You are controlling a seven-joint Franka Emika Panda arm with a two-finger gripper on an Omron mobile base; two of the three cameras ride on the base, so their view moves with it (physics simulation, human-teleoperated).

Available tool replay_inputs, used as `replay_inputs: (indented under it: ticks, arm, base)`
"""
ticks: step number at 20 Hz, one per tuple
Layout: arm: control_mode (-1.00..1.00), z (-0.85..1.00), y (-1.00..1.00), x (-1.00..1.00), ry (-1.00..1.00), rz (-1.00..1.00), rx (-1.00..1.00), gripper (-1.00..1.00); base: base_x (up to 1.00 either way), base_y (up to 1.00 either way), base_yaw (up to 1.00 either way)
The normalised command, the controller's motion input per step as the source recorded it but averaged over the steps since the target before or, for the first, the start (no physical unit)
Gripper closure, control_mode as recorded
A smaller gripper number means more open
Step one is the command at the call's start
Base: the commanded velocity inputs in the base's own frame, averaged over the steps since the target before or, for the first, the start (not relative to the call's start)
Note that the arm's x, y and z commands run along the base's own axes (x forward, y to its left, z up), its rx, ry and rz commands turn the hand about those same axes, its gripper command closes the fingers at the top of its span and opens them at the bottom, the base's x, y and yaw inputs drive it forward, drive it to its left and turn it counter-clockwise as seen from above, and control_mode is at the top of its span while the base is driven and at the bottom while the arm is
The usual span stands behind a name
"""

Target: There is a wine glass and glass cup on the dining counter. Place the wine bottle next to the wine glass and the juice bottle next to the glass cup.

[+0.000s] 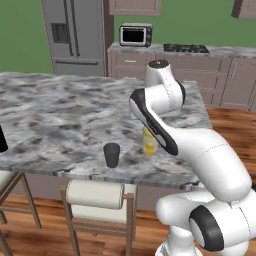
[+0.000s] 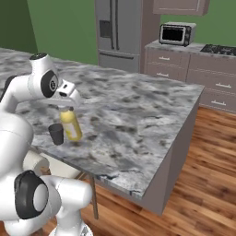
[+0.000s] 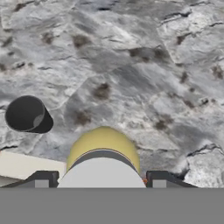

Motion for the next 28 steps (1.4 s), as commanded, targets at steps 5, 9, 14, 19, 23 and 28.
replay_inputs:
  ticks: [5,9,14,19,23,28]
  arm:
    - [-1.00,-0.19,0.31,0.10,0.00,-0.17,0.06,1.00]
    - [-1.00,-0.21,0.16,0.02,0.00,-0.18,0.11,1.00]
    - [-1.00,-0.24,0.12,0.01,0.00,-0.18,0.10,1.00]
    - [-1.00,-0.26,0.08,0.12,0.00,-0.16,0.06,1.00]
    - [-1.00,-0.27,0.04,0.23,0.00,-0.14,0.02,1.00]
    - [-1.00,-0.28,0.02,0.29,0.00,-0.13,0.00,1.00]
  base:
    - [0.00,0.00,0.00]
    - [0.00,0.00,0.00]
    - [0.00,0.00,0.00]
    - [0.00,0.00,0.00]
    - [0.00,0.00,0.00]
    - [0.00,0.00,0.00]
